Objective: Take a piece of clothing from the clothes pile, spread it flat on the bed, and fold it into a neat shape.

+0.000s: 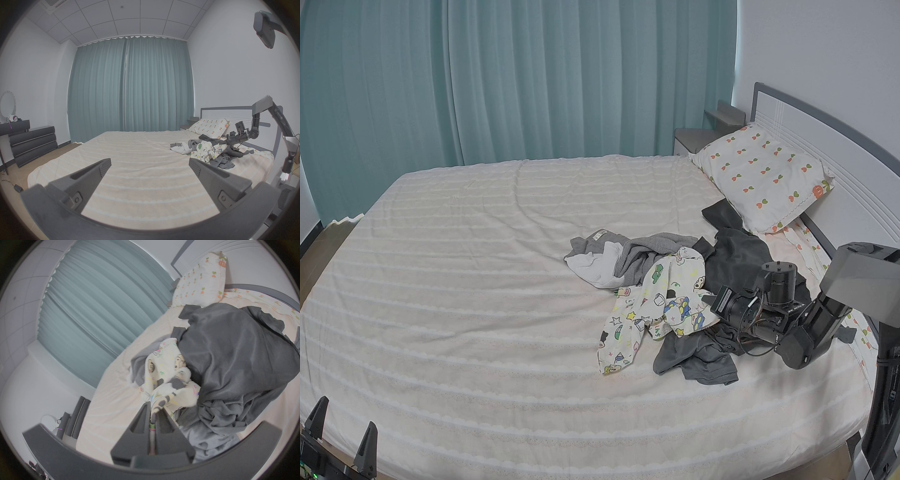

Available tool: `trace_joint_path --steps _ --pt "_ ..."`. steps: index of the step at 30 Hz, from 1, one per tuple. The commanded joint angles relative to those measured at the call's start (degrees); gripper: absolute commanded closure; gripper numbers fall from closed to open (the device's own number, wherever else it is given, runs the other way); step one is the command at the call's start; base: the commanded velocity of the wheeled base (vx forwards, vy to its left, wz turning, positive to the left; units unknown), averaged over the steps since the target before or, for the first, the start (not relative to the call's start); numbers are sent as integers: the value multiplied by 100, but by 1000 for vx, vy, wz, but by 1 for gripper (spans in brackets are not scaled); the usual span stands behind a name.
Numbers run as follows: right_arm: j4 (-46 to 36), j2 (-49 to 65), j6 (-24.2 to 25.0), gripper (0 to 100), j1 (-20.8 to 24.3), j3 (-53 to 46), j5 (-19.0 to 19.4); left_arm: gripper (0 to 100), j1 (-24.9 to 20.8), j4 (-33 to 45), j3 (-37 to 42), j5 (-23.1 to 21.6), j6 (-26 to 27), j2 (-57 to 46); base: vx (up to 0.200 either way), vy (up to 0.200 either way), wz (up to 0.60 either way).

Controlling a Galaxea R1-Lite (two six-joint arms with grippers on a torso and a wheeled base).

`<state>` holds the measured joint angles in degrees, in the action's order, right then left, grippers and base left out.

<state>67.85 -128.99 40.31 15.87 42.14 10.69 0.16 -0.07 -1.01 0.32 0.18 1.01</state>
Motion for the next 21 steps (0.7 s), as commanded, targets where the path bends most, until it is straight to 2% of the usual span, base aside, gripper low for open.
trace_joint_path --steps 1,6,15,20,21 --pt "659 506 -6 100 83 -769 311 0 2 -1 101 -5 17 -66 0 0 0" --pt "1037 823 -6 100 171 -1059 469 0 2 -1 101 -14 26 -66 0 0 0" --pt "1063 1341 -6 100 425 -1305 530 0 2 -19 101 -40 122 -66 0 0 0" --pt "1028 1913 -15 100 672 -1516 522 0 2 -28 101 -172 149 -75 0 0 0" --pt "967 2229 -24 100 830 -1560 530 0 -7 -28 101 -181 157 -40 0 0 0"
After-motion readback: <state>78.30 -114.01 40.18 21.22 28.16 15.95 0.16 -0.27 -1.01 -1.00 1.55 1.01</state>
